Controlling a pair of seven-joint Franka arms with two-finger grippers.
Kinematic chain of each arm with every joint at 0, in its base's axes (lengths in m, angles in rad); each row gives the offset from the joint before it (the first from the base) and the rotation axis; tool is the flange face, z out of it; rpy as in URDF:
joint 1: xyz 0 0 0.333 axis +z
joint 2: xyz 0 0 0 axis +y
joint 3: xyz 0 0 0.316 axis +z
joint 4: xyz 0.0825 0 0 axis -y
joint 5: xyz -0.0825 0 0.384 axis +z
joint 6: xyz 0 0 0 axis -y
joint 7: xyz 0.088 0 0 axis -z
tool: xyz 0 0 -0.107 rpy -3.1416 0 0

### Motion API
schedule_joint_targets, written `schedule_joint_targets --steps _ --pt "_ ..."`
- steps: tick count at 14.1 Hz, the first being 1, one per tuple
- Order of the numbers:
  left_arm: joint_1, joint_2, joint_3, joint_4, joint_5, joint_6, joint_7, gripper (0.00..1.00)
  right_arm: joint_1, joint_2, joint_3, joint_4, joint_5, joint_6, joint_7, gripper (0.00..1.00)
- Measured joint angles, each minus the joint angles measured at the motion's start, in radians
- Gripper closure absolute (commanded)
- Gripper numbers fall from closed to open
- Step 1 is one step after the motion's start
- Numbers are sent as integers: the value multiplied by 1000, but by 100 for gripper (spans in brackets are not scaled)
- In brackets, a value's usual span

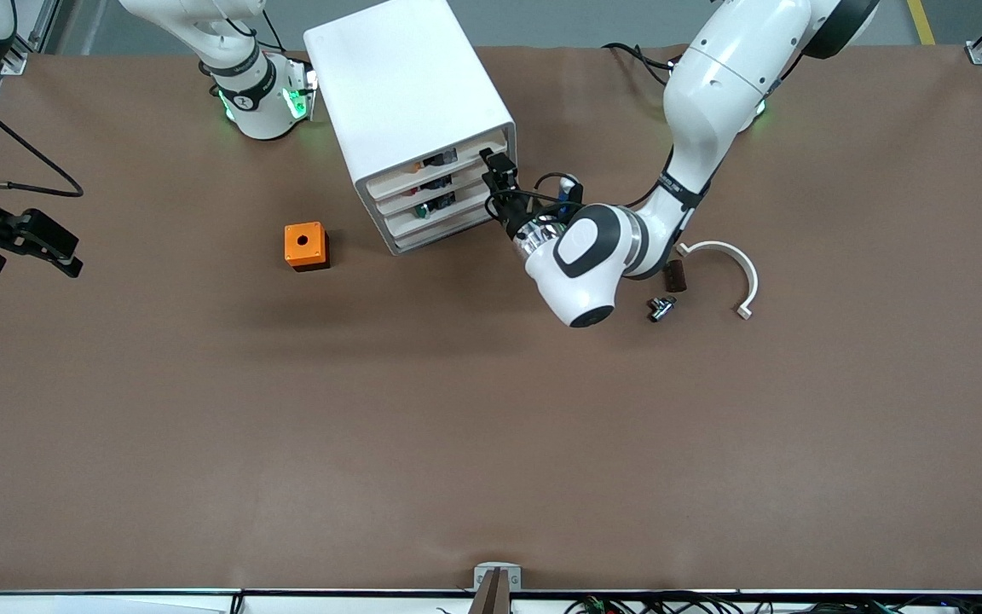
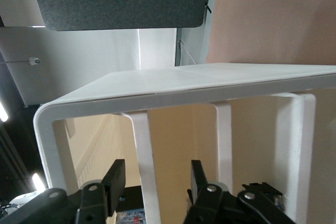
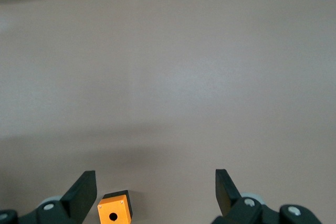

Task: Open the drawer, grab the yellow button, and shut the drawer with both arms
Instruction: 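Grasp the drawer handle with the left gripper and pull it open, then release the drawer with the left gripper while the right gripper reaches inside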

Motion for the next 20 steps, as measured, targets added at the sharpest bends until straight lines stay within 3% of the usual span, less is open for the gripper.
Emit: schedule_joint_targets --steps 3,5,9,11,17,20 --pt "-13 0 0 19 -1 0 0 65 0 0 0 0 0 0 0 0" --pt "-16 0 0 25 -7 0 0 65 1 1 5 0 1 0 -1 0" --pt "-33 0 1 32 -10 5 0 84 19 10 18 0 1 1 -1 0" --pt "-33 2 2 32 -10 7 0 98 36 15 24 0 1 1 -1 0" --pt "2 5 17 53 -10 14 -7 99 103 54 32 -2 1 -1 -29 0" --pt "66 11 23 73 -10 14 -7 99 161 67 33 -2 2 2 113 0"
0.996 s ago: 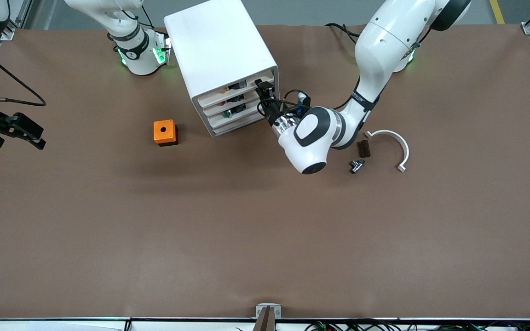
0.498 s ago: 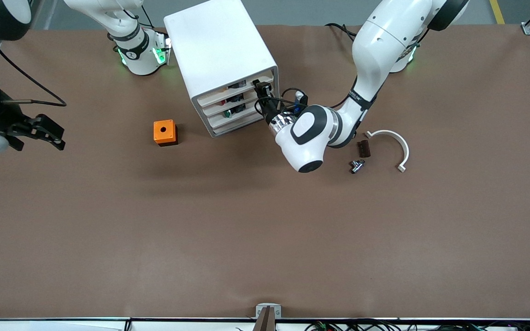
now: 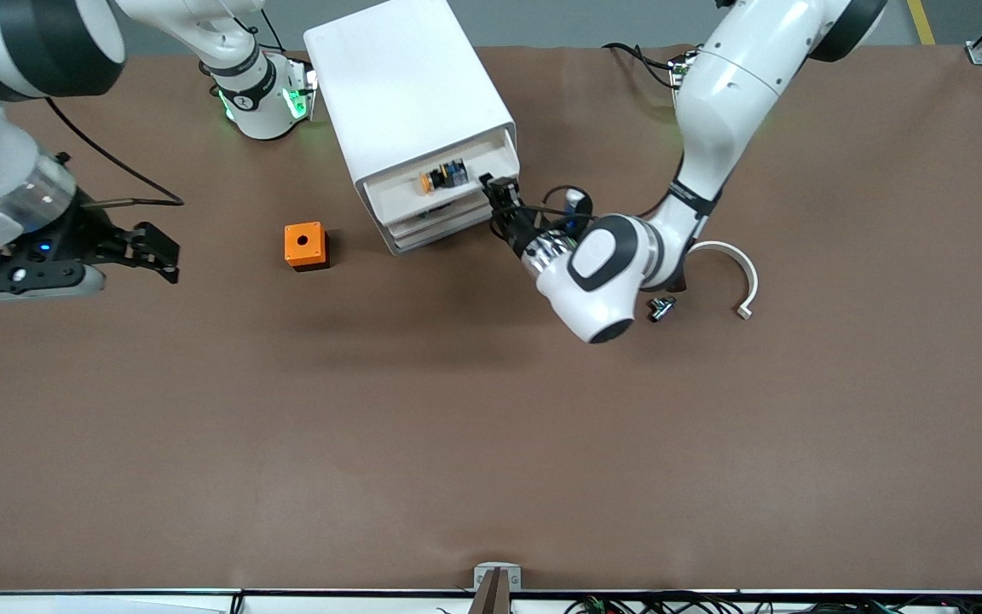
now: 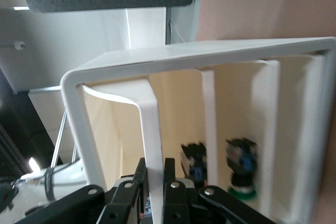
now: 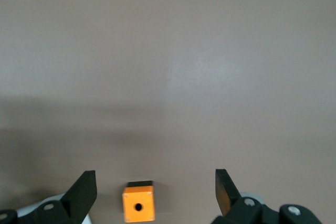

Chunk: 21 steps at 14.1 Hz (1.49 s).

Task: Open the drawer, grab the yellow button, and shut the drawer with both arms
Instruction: 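Release the drawer with the left gripper while the right gripper reaches inside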

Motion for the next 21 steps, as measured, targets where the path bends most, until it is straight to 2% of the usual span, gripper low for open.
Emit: schedule_joint_targets --steps 6,7,10,11,14,16,21 --pt "58 6 32 38 6 -1 0 96 181 46 4 -1 0 3 502 0" --pt "63 7 44 49 6 -1 0 91 213 56 4 -1 0 4 588 0" --pt "73 8 74 75 6 4 6 43 301 90 5 -1 6 10 827 0" --pt "77 8 78 82 6 4 9 31 321 99 5 -1 23 16 890 0" --pt "82 8 82 97 6 4 14 4 359 119 5 -1 83 32 1036 0" --pt "87 8 89 108 17 6 19 1 391 131 5 -1 88 52 1128 0" --pt "127 8 112 184 264 6 102 1 521 183 6 -2 91 118 1363 0"
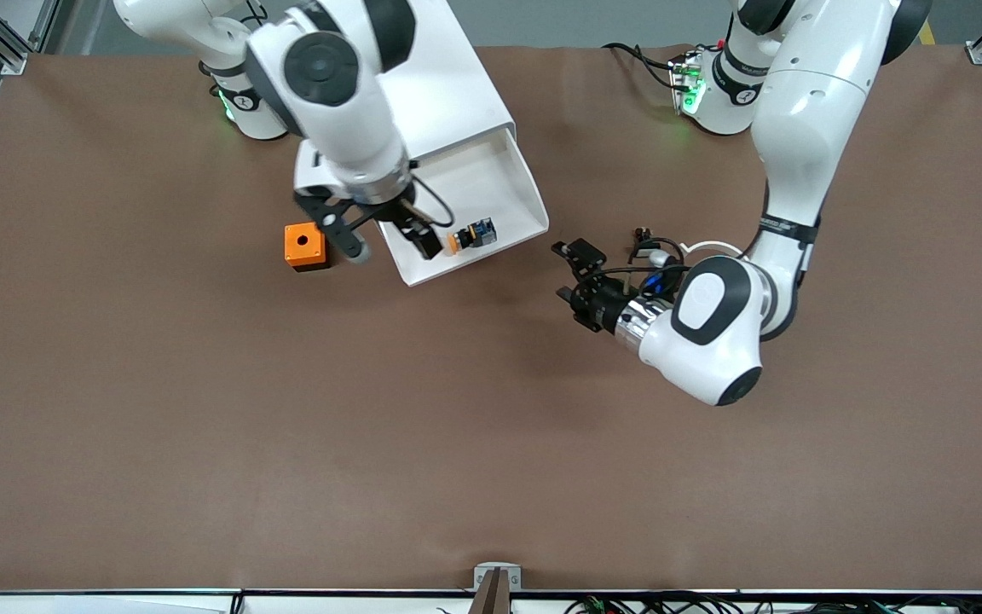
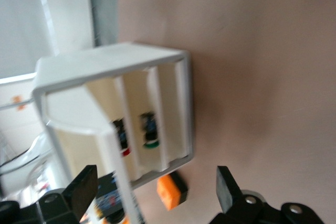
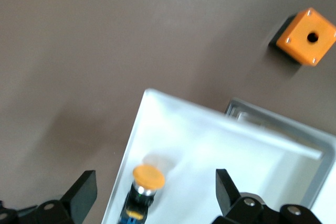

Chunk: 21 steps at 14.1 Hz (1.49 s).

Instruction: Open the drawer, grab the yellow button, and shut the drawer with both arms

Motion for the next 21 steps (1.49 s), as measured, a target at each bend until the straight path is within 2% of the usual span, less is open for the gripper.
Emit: schedule_joint_targets --steps 3,8,10,13,18,19,21 --pt "36 0 1 27 163 0 66 1 57 34 0 0 0 42 100 0" --pt "44 -12 0 58 399 6 174 1 91 73 -1 -12 0 109 176 0" --pt "44 -28 0 61 470 56 202 1 106 85 -1 -28 -1 143 204 7" --pt "42 -37 -1 61 518 157 266 1 118 101 -1 -31 -1 161 213 38" --pt "41 -37 0 61 528 222 493 1 121 104 -5 -29 -1 164 213 93" --pt "41 -37 0 61 528 242 521 1 120 103 -8 -26 -1 165 207 98" --pt "41 -37 0 61 528 286 601 1 117 103 -11 -15 -1 165 175 98"
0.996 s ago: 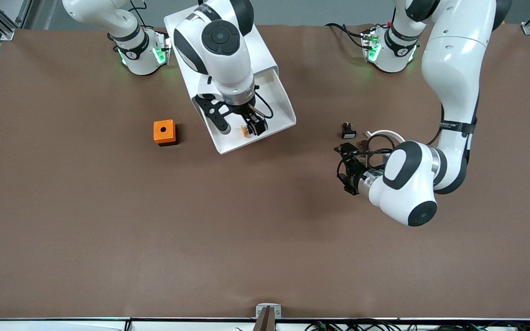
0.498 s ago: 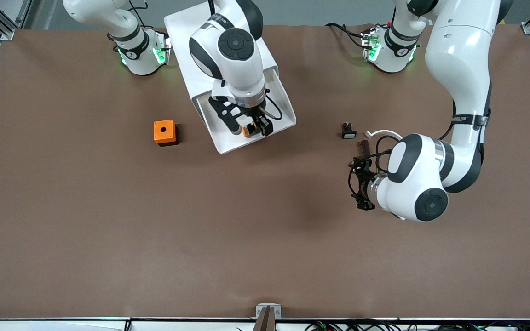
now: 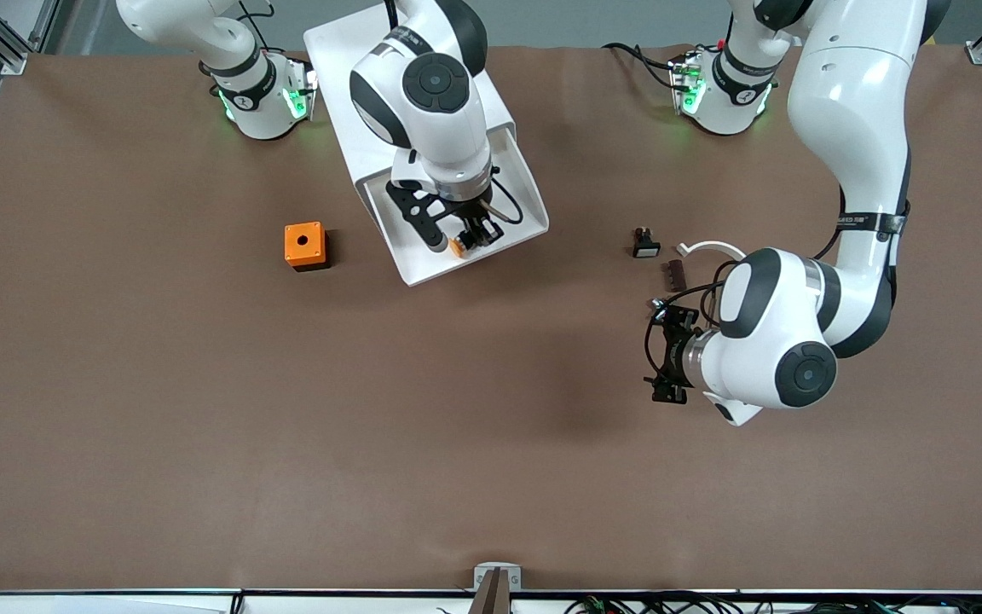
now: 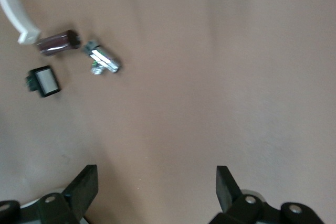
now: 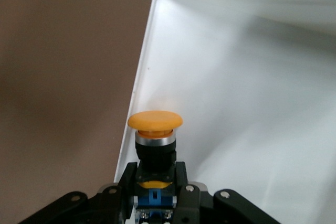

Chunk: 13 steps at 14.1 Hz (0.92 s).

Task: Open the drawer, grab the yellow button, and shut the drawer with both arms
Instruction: 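Lift the yellow button out of the drawer with the right gripper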

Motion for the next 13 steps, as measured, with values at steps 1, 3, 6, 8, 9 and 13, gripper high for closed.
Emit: schedule_joint_targets --steps 1,3,6,8,9,13 --pt "0 0 0 0 0 16 42 1 -8 0 -1 6 0 -2 -14 98" --pt "-1 0 0 0 0 37 132 1 -38 0 -3 21 8 -27 -64 98" --pt "-1 0 0 0 0 66 272 1 -117 -5 -8 68 36 -129 -243 98" --pt "-4 0 -1 0 0 76 306 1 -193 -12 -11 100 45 -200 -395 97" --pt "-7 0 -3 0 0 81 311 1 -237 -17 -14 110 46 -229 -477 97" --pt "-22 0 -13 -2 0 84 390 1 -412 -38 -21 114 48 -305 -788 96"
